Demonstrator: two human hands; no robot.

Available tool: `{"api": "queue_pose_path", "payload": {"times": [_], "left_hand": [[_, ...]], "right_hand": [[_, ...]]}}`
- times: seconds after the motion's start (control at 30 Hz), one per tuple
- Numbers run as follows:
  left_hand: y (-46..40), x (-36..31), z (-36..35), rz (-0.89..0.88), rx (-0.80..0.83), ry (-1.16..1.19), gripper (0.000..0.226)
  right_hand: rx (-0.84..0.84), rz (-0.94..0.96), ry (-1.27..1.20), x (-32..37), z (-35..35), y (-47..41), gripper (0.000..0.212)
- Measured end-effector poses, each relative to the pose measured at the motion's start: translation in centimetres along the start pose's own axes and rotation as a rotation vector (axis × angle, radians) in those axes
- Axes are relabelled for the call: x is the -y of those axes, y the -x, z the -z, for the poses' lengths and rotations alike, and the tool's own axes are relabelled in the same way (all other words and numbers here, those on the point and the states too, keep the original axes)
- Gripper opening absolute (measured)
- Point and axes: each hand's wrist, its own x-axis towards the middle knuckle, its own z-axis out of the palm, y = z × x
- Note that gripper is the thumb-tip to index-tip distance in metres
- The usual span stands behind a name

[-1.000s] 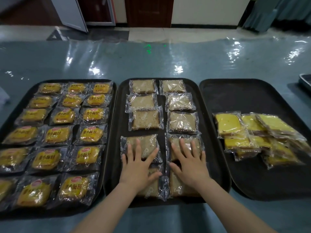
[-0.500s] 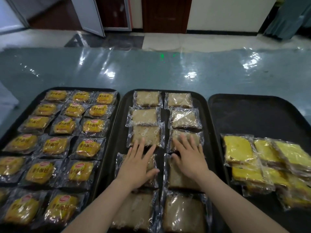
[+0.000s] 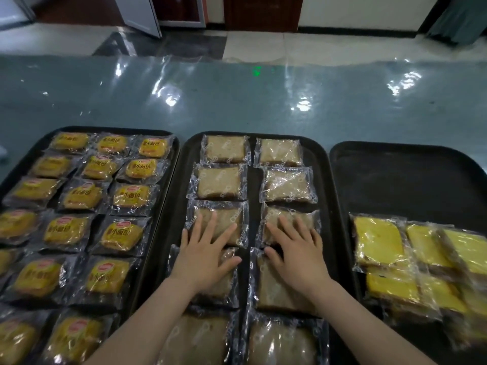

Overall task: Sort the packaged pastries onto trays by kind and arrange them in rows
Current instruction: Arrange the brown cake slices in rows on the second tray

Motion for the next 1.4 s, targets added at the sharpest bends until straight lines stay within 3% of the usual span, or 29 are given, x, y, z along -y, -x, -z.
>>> {"api": "queue_pose_path", "payload": {"times": [0.23, 0.47, 0.7, 1.4], "left_hand": [[0.4, 0.6, 0.3, 0.021, -0.034, -0.001, 0.073], [-4.2, -0.4, 2.1, 0.025, -0.07, 0.043, 0.076], [-9.8, -1.3, 3.0, 0.158, -0.072, 0.01, 0.086], [-9.1, -1.1, 1.6, 0.069, -0.143, -0.021, 0.07]], "right_hand": [[-0.126, -0.021, -0.108, -0.2, 1.4, -4.2, 0.056], [0.01, -0.055, -0.039, -2.0, 2.5, -9.3, 0.06], [-0.017, -0.145, 0.03, -2.3, 1.2, -8.0, 0.061], [-0.132, -0.077, -0.039, -2.5, 2.3, -8.5, 0.052]]}}
